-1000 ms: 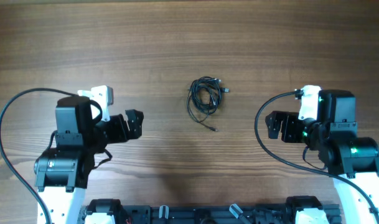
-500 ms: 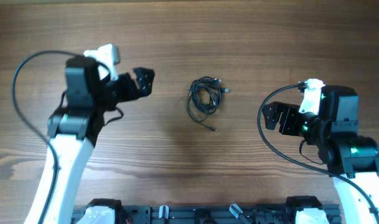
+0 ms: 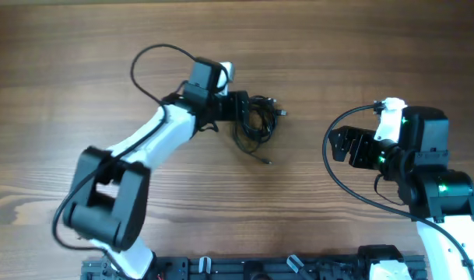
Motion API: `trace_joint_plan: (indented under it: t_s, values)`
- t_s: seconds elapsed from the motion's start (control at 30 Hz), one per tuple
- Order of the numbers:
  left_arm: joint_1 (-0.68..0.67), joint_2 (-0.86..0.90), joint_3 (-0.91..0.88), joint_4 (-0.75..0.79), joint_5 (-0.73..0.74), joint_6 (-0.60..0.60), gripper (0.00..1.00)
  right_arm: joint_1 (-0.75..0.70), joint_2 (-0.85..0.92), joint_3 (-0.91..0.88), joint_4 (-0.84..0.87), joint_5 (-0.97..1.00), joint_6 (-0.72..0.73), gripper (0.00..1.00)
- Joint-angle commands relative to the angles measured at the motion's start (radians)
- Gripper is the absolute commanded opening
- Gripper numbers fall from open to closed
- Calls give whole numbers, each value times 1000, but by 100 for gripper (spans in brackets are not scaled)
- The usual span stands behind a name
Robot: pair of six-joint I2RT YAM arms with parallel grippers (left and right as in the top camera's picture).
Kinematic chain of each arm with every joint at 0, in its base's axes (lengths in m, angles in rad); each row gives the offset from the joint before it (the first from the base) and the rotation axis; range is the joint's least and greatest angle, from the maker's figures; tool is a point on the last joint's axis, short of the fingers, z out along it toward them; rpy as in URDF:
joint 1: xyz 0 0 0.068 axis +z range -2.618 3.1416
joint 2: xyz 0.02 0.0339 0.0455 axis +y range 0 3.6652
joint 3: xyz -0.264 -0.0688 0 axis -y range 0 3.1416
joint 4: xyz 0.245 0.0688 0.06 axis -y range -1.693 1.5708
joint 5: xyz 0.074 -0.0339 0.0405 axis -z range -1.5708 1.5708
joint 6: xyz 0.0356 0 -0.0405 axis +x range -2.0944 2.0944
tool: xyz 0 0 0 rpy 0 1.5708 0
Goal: Untangle cables
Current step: 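Move the left gripper to the black cable bundle and grasp it, then reach the right gripper into the bundle and grasp a cable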
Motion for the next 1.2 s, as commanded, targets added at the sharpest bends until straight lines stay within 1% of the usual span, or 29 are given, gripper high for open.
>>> trace_joint_plan:
  t_s: [0.0,0.03,0.07,0.13,0.2,0.27,0.3,0.43,0.5,0.6,0.67,0.77,0.83,0.93,0.97,1.03,1.17]
  values:
    - [-31,74,9,-3,-19,2,75,-4,2,25,2,-9,8,96]
    - [-37,80,9,-6,-19,2,73,-4,2,25,2,-9,8,96]
    - [-43,84,9,-6,-19,2,69,-4,2,25,3,-9,8,96]
    - [-55,84,9,-5,-19,2,56,-4,2,25,3,-9,8,96]
    - [-63,84,9,-6,-19,2,50,-4,2,25,2,-10,8,96]
    - [-64,83,9,0,-19,2,50,-4,2,25,2,-9,8,96]
    - [-58,80,10,27,-19,2,59,-4,2,25,2,-9,8,95]
    - [-45,56,19,66,-16,-2,56,-4,2,25,2,-9,8,96]
    - [-40,35,26,84,-19,-2,59,-4,2,25,2,-9,7,96]
    - [-34,18,26,123,-21,-2,60,-4,2,25,3,-9,8,96]
    - [-34,20,26,122,-59,-2,60,-4,2,25,6,-9,8,95]
    - [-46,38,26,127,-103,-2,64,-4,2,25,6,-9,8,95]
    - [-53,56,26,134,-127,-2,65,-4,2,25,7,-9,8,96]
    - [-55,79,26,138,-177,-2,64,-4,2,25,6,-9,8,95]
    - [-55,84,26,141,-177,-2,63,-4,2,25,6,-9,7,95]
    - [-58,97,26,142,-177,-2,58,-4,2,25,7,-9,8,96]
    - [-72,129,26,141,-177,-2,57,-4,2,25,16,-9,8,96]
